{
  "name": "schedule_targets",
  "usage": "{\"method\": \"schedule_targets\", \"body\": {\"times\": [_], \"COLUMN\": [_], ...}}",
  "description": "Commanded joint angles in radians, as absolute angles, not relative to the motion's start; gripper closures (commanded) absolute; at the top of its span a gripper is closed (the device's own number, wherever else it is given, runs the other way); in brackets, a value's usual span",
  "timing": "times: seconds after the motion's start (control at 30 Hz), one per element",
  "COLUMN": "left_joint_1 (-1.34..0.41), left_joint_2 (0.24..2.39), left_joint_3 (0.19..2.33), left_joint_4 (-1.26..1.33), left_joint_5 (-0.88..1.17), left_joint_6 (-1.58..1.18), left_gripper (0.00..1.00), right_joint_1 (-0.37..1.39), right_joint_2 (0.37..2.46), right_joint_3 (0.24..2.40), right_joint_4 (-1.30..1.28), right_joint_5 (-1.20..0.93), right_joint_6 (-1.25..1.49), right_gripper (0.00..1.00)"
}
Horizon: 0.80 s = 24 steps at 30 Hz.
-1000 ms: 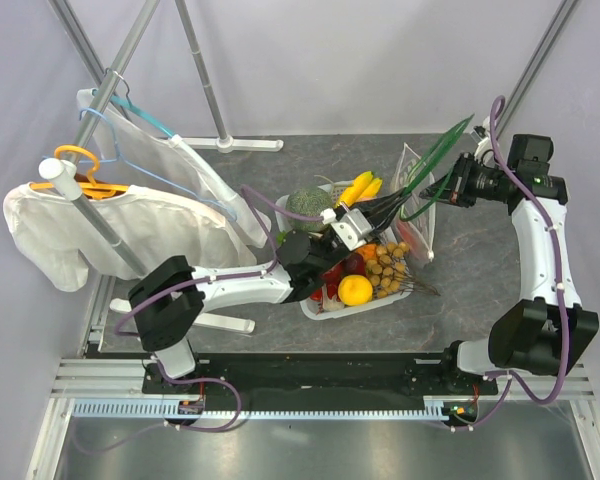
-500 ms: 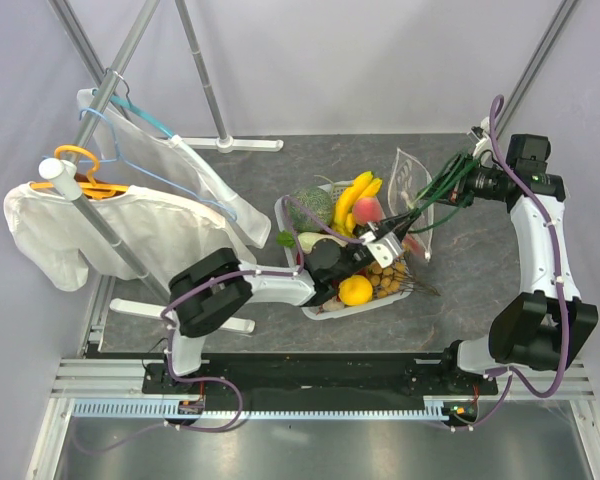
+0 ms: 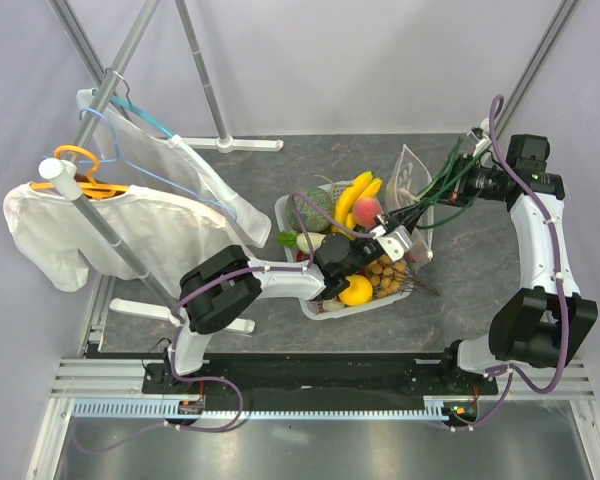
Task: Place the food in the zip-top bag and seal the zipper
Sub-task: Place the fake vegetable in the zipper food storage bag, then pick up the fake vegetable from the bin.
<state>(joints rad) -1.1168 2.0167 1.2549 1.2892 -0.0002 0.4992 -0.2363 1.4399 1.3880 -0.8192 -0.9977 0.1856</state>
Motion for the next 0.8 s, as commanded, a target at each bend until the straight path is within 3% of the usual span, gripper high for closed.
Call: {"method": "schedule_targets", "body": {"times": [0.0, 0.07, 0.1, 0.17, 0.2, 0.3, 0.4, 0.53, 0.67, 0.73, 0.77], "left_joint_1": [-1.109, -1.106, -1.103, -1.104, -1.103, -1.092, -1.078, -1.069, -1.026, -0.991, -0.970], "left_joint_2": [2.016, 2.025, 2.023, 1.993, 1.979, 1.904, 1.830, 1.717, 1.570, 1.528, 1.511], "left_joint_3": [1.299, 1.286, 1.276, 1.238, 1.229, 1.190, 1.149, 1.091, 1.112, 1.202, 1.247], "left_joint_4": [1.626, 1.638, 1.663, 1.649, 1.632, 1.577, 1.517, 1.454, 1.031, 0.808, 0.704], "left_joint_5": [-0.025, -0.026, -0.031, -0.006, -0.005, -0.005, 0.029, 0.025, -0.026, -0.031, -0.056], "left_joint_6": [0.560, 0.580, 0.581, 0.641, 0.675, 0.657, 0.598, 0.540, 0.317, 0.180, 0.134], "left_gripper": [0.88, 0.77, 0.63, 0.52, 0.41, 0.27, 0.17, 0.14, 0.16, 0.00, 0.00], "right_joint_1": [-0.238, -0.241, -0.244, -0.253, -0.262, -0.282, -0.298, -0.302, -0.304, -0.305, -0.308], "right_joint_2": [1.440, 1.442, 1.445, 1.450, 1.456, 1.473, 1.488, 1.483, 1.471, 1.473, 1.474], "right_joint_3": [1.408, 1.420, 1.428, 1.437, 1.442, 1.447, 1.454, 1.476, 1.496, 1.515, 1.528], "right_joint_4": [-0.825, -0.830, -0.831, -0.838, -0.841, -0.848, -0.850, -0.856, -0.854, -0.861, -0.862], "right_joint_5": [-1.037, -1.034, -1.031, -1.016, -1.012, -1.020, -1.052, -1.060, -1.068, -1.055, -1.045], "right_joint_6": [0.163, 0.163, 0.163, 0.163, 0.161, 0.164, 0.169, 0.163, 0.156, 0.153, 0.149], "right_gripper": [1.00, 1.00, 1.00, 1.00, 1.00, 1.00, 1.00, 1.00, 1.00, 1.00, 1.00]}}
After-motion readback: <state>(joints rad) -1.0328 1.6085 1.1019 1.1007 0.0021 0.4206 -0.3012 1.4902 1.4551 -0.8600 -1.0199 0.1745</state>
